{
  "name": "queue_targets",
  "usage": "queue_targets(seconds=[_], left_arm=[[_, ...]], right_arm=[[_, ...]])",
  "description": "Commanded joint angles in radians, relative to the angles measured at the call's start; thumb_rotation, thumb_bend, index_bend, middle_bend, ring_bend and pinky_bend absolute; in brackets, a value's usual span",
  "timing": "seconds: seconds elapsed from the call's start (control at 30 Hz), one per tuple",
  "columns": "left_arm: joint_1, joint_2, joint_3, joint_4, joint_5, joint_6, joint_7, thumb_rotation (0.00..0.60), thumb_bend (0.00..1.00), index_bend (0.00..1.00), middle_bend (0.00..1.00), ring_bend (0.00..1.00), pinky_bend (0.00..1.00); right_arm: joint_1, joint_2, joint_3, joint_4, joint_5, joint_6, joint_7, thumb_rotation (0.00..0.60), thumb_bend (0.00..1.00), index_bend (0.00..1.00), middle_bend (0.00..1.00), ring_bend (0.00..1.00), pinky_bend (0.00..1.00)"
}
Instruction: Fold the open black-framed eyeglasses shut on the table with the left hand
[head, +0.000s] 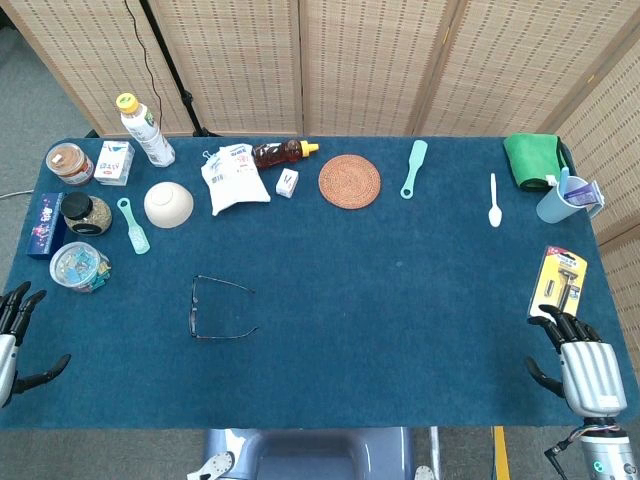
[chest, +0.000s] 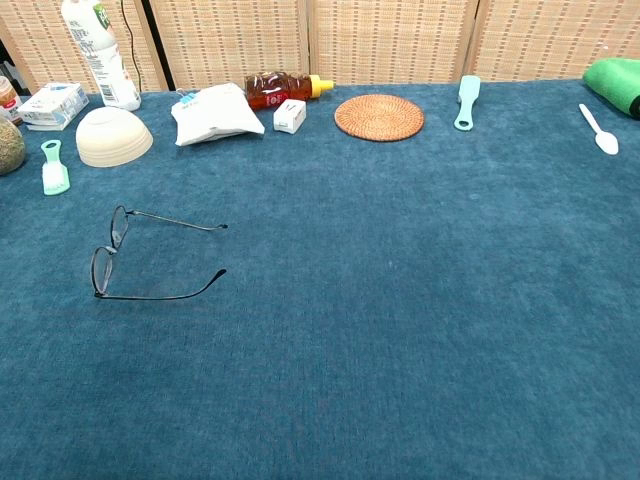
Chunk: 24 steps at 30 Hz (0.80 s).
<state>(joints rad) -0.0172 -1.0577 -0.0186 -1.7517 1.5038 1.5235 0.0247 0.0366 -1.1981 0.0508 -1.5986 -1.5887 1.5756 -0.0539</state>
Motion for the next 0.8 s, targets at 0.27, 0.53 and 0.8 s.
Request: queue_targets(seconds=[0.27, 0.53, 0.8], left_arm=[[0.000, -0.002, 0.001, 0.003, -0.003, -0.003, -0.001, 0.520, 0.19, 0.12, 0.03, 0.03, 0.04], [-0.001, 0.000, 0.000, 0.000, -0.004, -0.004, 0.002, 0.520, 0.19, 0.11, 0.03, 0.03, 0.04], [-0.009, 0.006, -0.010, 0.002, -0.022, -0.014, 0.004, 0.521, 0.19, 0.11, 0.03, 0.03, 0.04]], right_arm=[[0.000, 0.001, -0.001, -0.001, -0.001, -0.002, -0.001, 0.600, 0.27, 0.31, 0.22, 0.26, 0.33], [-0.003, 0.003, 0.000, 0.000, -0.001, 0.005, 0.002, 0.600, 0.27, 0.31, 0.22, 0.26, 0.33], [-0.007, 0.005, -0.001, 0.000, 0.002, 0.009, 0.003, 0.600, 0.27, 0.31, 0.22, 0.26, 0.33]])
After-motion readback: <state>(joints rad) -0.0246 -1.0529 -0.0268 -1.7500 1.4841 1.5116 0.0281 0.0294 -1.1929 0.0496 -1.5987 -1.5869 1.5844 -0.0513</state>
